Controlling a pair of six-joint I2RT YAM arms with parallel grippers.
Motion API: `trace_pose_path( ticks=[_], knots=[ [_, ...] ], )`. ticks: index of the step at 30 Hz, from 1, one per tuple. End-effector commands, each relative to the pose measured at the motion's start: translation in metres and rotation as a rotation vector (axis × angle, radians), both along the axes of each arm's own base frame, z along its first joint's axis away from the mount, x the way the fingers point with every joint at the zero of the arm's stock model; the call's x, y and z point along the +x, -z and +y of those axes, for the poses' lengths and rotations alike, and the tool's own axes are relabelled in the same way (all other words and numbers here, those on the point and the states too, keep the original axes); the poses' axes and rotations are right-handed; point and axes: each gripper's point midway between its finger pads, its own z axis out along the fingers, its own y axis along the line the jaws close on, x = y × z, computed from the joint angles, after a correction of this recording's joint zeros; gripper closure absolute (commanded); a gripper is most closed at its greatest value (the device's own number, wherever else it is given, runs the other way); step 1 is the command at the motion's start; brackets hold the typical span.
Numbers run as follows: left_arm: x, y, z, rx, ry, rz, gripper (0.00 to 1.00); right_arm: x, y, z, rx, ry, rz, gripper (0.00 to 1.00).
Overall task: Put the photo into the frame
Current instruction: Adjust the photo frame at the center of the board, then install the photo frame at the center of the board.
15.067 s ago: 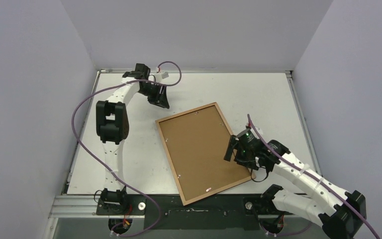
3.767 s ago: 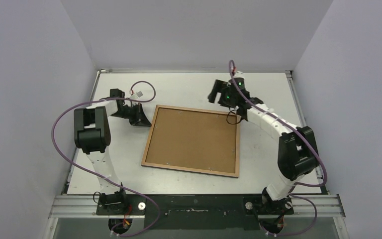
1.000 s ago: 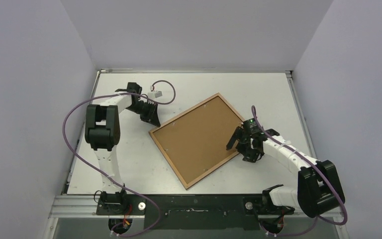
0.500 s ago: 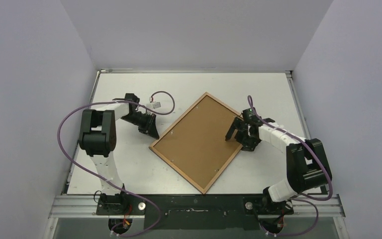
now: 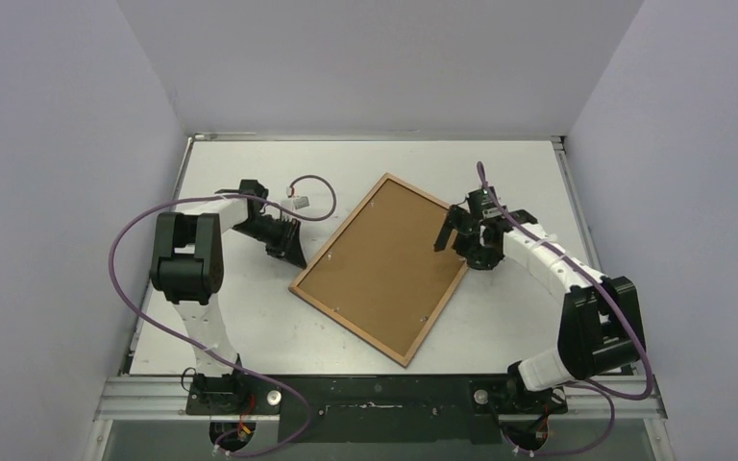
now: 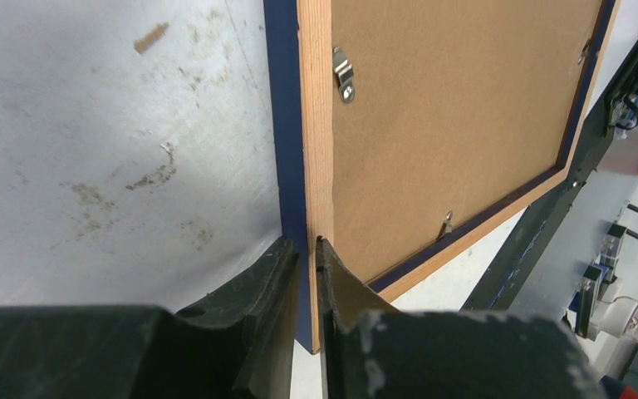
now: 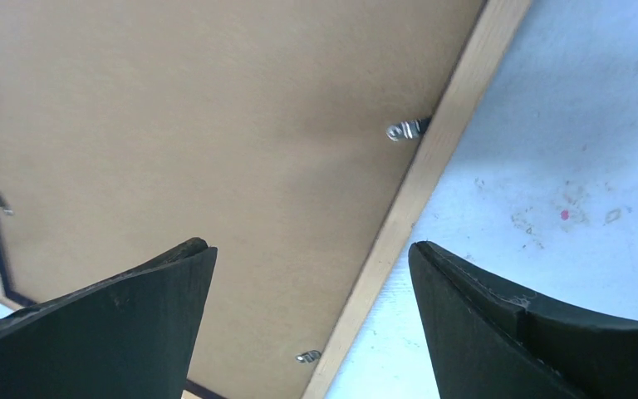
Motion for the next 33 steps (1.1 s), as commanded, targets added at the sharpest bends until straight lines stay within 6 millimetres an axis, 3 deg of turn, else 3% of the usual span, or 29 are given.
trace_pose_path(
  ticks=[1,4,8,12,15,23,30,33],
  knots=[
    [0.030,-0.032,-0.003,-0.023,-0.025,-0.103,0.85,0.022,-0.055,0.015,0.012,-0.036,-0.165,0.10],
    [0.036,-0.033,-0.011,-0.037,-0.031,-0.102,0.78,0.034,-0.069,0.060,0.139,-0.119,-0.243,0.10],
    [0.039,-0.020,-0.018,-0.015,-0.030,-0.089,0.72,0.045,-0.071,0.131,0.283,-0.266,-0.308,0.10],
    [0.044,-0.010,-0.020,-0.014,-0.047,-0.055,0.74,0.055,-0.073,0.192,0.352,-0.388,-0.361,0.10],
    [0.050,-0.008,-0.021,-0.019,-0.065,-0.049,0.84,0.060,-0.068,0.226,0.395,-0.460,-0.384,0.10],
    [0.050,-0.006,-0.029,-0.052,-0.068,-0.030,0.84,0.065,-0.057,0.267,0.484,-0.569,-0.417,0.10],
    [0.047,0.004,-0.029,-0.061,-0.085,0.019,0.86,0.058,-0.029,0.288,0.505,-0.618,-0.384,0.10],
    [0.044,0.007,-0.030,-0.061,-0.086,0.032,0.86,0.057,-0.027,0.296,0.518,-0.637,-0.391,0.10]
  ],
)
